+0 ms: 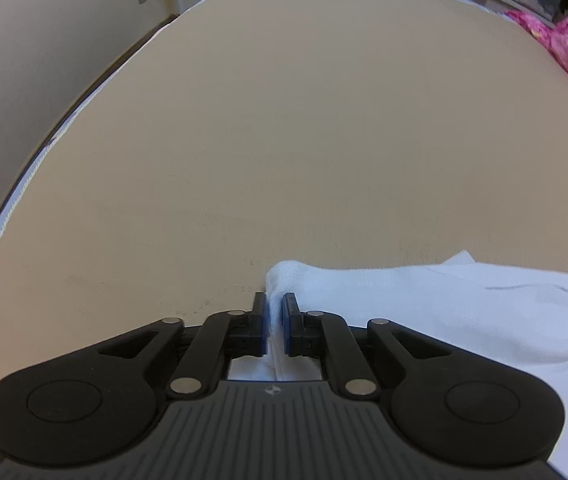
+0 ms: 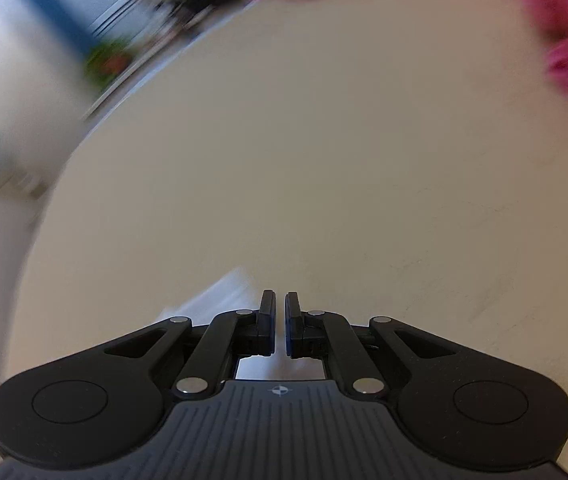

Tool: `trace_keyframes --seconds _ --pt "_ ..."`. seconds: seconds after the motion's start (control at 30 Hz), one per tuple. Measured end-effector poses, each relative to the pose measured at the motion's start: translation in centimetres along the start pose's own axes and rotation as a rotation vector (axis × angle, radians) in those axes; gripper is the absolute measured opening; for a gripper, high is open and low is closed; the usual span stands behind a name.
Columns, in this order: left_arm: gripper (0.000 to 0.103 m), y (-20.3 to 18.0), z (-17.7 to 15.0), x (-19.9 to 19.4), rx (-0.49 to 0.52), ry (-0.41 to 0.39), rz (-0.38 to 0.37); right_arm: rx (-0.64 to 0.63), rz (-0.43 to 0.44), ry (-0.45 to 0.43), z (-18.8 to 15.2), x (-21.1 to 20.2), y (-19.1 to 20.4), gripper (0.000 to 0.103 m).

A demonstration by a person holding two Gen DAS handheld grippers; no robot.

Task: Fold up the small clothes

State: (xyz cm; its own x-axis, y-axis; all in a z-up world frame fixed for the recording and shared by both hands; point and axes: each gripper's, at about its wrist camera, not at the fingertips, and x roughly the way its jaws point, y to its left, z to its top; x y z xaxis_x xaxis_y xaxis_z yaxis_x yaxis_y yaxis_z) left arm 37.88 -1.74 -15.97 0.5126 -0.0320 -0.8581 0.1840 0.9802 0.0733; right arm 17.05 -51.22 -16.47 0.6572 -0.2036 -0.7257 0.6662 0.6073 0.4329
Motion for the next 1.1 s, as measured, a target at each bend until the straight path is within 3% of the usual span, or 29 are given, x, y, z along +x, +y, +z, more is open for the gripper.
trace_keyframes --seconds 0.07,0.1,0.13,0.17,0.23,0.4,0.47,0.5,0.6,0.7,0.8,0.87,0.97,1.03,1.1 --pt "0.029 0.2 -0.1 -0.1 -0.002 -0.004 -0.005 0.008 -0.105 -0.013 0.0 0.3 0.3 0.009" --pt "0.044 0.1 -0.2 -0.2 0.005 -0.011 -0.013 -0.02 -0.082 -0.013 -0.1 0.2 0.8 0.009" --pt "0.053 0.4 -0.5 -0.3 0.015 -0.025 -0.02 -0.072 -0.036 -0.02 -0.3 -0.4 1.6 0.018" --pt "0.056 0.7 -0.5 -0.5 0.024 -0.039 -0.028 -0.133 0.001 -0.026 -0.6 -1.0 2.4 0.024" --pt "0.066 0.9 -0.8 -0.9 0.034 -0.052 -0.054 -0.285 0.069 -0.044 -1.2 -2.3 4.7 0.049" --pt "0.07 1.0 -1.2 -0.2 0.047 -0.034 -0.081 -0.645 0.206 0.019 -3.3 -2.8 10.5 0.063" --pt "0.07 0.8 -1.2 -0.1 0.051 -0.032 -0.073 -0.803 0.184 0.065 -4.8 -1.6 12.4 0.061" --pt "0.069 0.7 -1.3 -0.1 0.054 -0.035 -0.07 -0.879 0.14 0.056 -5.6 -0.8 13.2 0.055" --pt "0.065 0.6 -0.8 0.2 0.058 -0.034 -0.073 -1.02 0.044 0.099 -7.0 1.3 15.1 0.007" --pt "0.065 0.6 -0.7 0.3 0.069 -0.04 -0.066 -0.963 0.078 0.051 -6.4 0.9 15.8 0.004" --pt "0.065 -0.3 -1.4 0.1 0.055 -0.052 -0.048 -0.764 0.107 -0.022 -3.6 0.0 15.4 0.004" --pt "0.065 0.1 -0.8 0.4 0.04 -0.051 -0.042 -0.68 0.075 -0.046 -2.7 1.3 16.0 0.004" --pt "0.065 0.5 -0.9 0.2 0.022 -0.076 -0.005 -0.69 -0.013 0.038 -3.0 4.2 16.1 0.009" --pt "0.04 0.8 -0.9 -0.3 0.013 -0.103 -0.005 -0.703 -0.048 0.036 -4.1 4.6 16.0 0.02" --pt "0.04 1.0 -0.9 -0.6 0.014 -0.105 -0.005 -0.688 -0.037 0.018 -4.4 3.6 15.9 0.029"
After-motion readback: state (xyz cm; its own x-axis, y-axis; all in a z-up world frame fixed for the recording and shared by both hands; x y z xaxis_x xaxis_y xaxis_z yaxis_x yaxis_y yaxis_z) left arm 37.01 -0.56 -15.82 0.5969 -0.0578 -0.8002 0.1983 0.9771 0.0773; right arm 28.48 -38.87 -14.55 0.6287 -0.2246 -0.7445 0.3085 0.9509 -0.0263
